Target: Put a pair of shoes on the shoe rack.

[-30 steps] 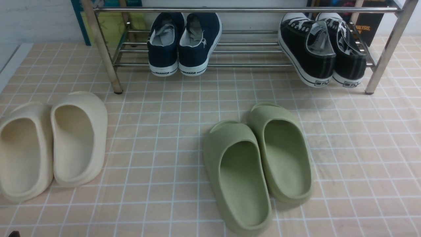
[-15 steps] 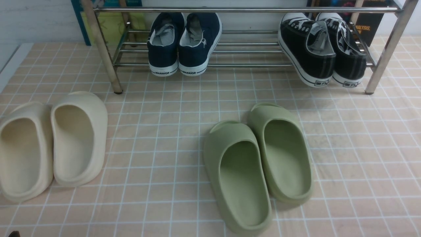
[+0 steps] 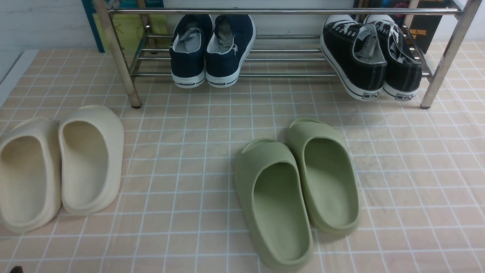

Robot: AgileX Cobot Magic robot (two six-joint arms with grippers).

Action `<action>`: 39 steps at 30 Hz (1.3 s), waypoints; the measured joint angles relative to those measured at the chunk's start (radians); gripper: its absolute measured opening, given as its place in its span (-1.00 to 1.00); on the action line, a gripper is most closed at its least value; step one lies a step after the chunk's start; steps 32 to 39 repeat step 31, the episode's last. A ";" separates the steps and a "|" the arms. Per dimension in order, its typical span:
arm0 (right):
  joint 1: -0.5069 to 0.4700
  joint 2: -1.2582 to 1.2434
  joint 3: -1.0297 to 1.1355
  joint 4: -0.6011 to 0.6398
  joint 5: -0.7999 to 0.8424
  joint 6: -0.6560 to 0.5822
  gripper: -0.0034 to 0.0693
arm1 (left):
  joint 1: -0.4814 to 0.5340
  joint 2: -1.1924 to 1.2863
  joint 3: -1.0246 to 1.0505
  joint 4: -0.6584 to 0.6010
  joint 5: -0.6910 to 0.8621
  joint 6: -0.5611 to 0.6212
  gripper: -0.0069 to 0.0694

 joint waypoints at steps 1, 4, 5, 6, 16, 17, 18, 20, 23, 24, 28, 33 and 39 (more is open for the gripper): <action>0.000 0.000 0.000 0.000 0.000 0.000 -0.91 | 0.000 0.000 0.000 0.000 0.000 0.000 -0.20; 0.000 0.000 0.000 0.000 0.000 0.000 -0.91 | 0.000 0.000 0.000 0.000 0.000 0.000 -0.20; 0.000 0.000 0.000 0.000 0.000 0.000 -0.90 | 0.000 0.000 0.000 0.000 0.000 0.000 -0.20; 0.000 0.000 0.000 0.000 0.000 0.000 -0.90 | 0.000 0.000 0.000 0.000 0.000 0.000 -0.20; 0.000 0.000 0.000 0.000 0.000 0.000 -0.88 | 0.000 0.000 0.000 0.000 0.000 0.000 -0.20; 0.000 0.000 0.000 0.000 0.000 0.000 -0.87 | 0.000 0.000 0.000 0.000 0.000 0.000 -0.20; 0.000 0.000 0.000 0.000 0.000 0.000 -0.87 | 0.000 0.000 0.000 0.000 0.000 0.000 -0.20; 0.000 0.000 0.000 0.000 0.000 0.000 -0.86 | 0.000 0.000 0.000 0.000 0.000 0.000 -0.20; 0.000 0.000 0.000 0.000 0.000 0.000 -0.85 | 0.000 0.000 0.000 0.000 0.000 0.000 -0.20; 0.000 0.000 0.000 0.000 0.000 0.000 -0.85 | 0.000 0.000 0.000 0.000 0.000 0.000 -0.20; 0.000 0.000 0.000 0.000 0.000 0.000 -0.83 | 0.000 0.000 0.000 0.000 0.000 0.000 -0.20; 0.000 0.000 0.000 0.000 0.000 0.000 -0.82 | 0.000 0.000 0.000 0.000 0.000 0.000 -0.20; 0.000 0.000 0.000 0.000 0.000 0.000 -0.82 | 0.000 0.000 0.000 0.000 0.000 0.000 -0.20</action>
